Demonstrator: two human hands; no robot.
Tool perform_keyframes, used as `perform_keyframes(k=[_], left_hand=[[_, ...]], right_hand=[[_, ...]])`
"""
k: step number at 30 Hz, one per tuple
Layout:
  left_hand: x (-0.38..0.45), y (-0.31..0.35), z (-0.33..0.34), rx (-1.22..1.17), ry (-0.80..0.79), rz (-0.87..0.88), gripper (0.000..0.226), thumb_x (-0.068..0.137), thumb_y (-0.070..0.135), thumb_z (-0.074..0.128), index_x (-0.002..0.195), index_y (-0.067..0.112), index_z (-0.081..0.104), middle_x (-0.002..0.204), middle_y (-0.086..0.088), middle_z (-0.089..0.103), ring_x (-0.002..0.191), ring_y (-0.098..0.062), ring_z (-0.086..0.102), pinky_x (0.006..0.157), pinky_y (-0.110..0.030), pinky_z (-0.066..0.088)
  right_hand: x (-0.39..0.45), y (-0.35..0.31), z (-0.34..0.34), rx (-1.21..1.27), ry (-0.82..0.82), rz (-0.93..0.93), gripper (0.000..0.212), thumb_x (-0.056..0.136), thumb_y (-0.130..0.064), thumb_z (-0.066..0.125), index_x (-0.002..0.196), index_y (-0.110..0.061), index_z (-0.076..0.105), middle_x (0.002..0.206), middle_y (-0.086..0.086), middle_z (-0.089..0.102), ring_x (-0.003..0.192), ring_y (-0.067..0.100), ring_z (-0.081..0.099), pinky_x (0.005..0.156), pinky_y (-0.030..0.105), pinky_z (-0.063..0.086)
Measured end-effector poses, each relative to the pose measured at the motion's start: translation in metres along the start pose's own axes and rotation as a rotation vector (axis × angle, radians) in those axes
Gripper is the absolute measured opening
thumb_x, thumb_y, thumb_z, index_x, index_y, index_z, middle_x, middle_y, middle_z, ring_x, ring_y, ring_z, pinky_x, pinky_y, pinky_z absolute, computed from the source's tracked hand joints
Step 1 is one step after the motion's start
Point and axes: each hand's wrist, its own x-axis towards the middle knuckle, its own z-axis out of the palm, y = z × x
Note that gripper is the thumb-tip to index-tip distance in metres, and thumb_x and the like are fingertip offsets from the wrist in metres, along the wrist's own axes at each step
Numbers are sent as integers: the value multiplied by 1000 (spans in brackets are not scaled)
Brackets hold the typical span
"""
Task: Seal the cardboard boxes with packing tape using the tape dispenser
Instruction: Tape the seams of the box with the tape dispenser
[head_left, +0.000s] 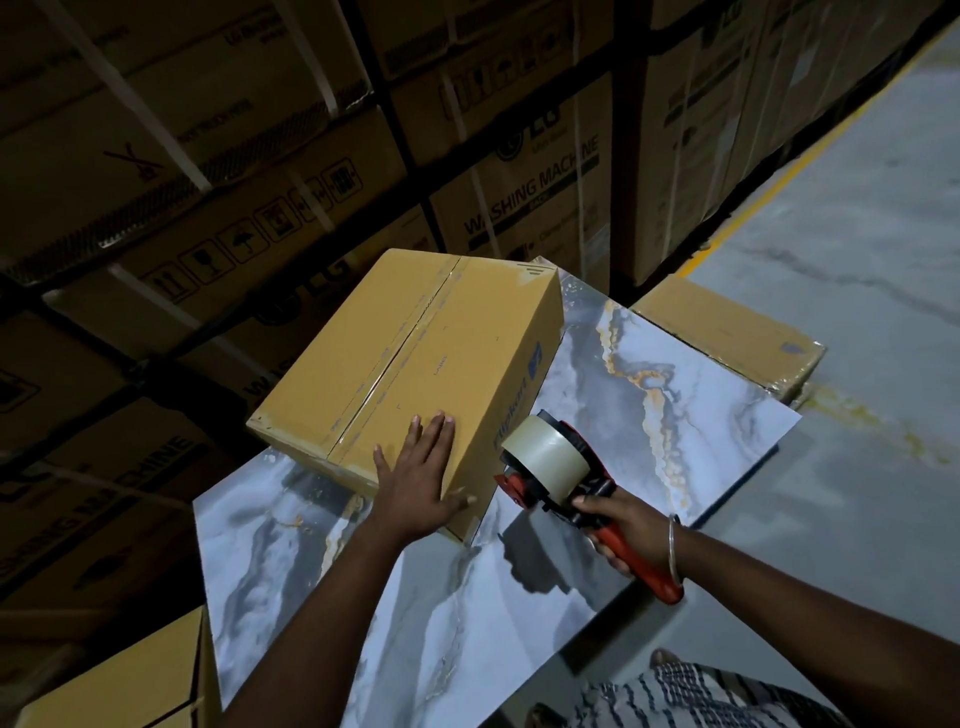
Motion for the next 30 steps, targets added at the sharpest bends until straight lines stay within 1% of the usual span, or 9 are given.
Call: perform_keyframes(k=[2,6,8,12,17,19,22,27,30], left_hand=[[3,3,2,-17,-26,-44,111,67,97,9,154,34,-20,161,13,-24,148,-13,-22,113,-68,-5],[-2,6,3,-83,-3,-66,116,53,100,-12,151,37,-22,159,17,-24,148,-8,-20,117,-61,-1],[-10,4,7,-112,17,-57,114,57,98,-8,154,39,-17,161,19,-20,147,-5,-21,117,-59,0],[-40,1,15,-137,41,-22,96,78,90,15,156,40,-9,162,23,-15,149,-3,-17,118,-56,-1],[-96,-6,23,-140,70,43,87,84,86,10,157,41,-6,165,22,-8,152,-4,-10,119,-54,0],[-121,-11,27,-126,64,42,83,88,81,12,158,40,-3,165,22,-5,153,-6,-8,119,-48,-2],[-157,-20,33,-154,90,-18,80,89,80,9,159,40,4,165,22,1,153,-7,-3,119,-40,-4],[-189,-19,43,-247,196,-138,61,97,58,26,156,47,17,163,26,11,153,-6,2,120,-39,0],[-190,-12,52,-385,376,-267,51,102,58,25,152,49,30,161,27,20,153,-6,6,121,-39,4]], right_hand=[[0,-7,-1,-5,-24,-9,34,87,-34,68,89,-4,53,53,9,44,33,18,38,36,22,32],[1,-19,-4,9,-68,-34,35,81,-37,64,90,-4,55,58,10,45,40,20,38,36,23,33],[3,-27,-6,7,-90,-50,37,79,-38,66,89,-4,55,60,12,45,41,21,40,37,24,34],[9,-47,-5,11,-163,-71,44,74,-41,70,87,-3,54,62,13,46,40,20,43,38,24,35],[18,-71,9,-26,-271,-73,41,71,-44,70,74,-6,55,58,12,46,42,20,43,41,25,35],[23,-77,20,-43,-295,-89,40,70,-44,71,75,-7,57,56,13,45,39,20,43,40,25,35],[31,-84,43,-43,-318,-126,31,78,-31,64,88,-3,54,55,11,46,36,17,45,38,22,35],[48,-85,82,-86,-352,-102,25,93,-26,58,81,-5,50,51,4,49,36,14,45,39,19,35],[57,-82,102,-94,-366,-80,29,82,-32,59,81,-4,52,54,6,49,38,15,45,38,21,35]])
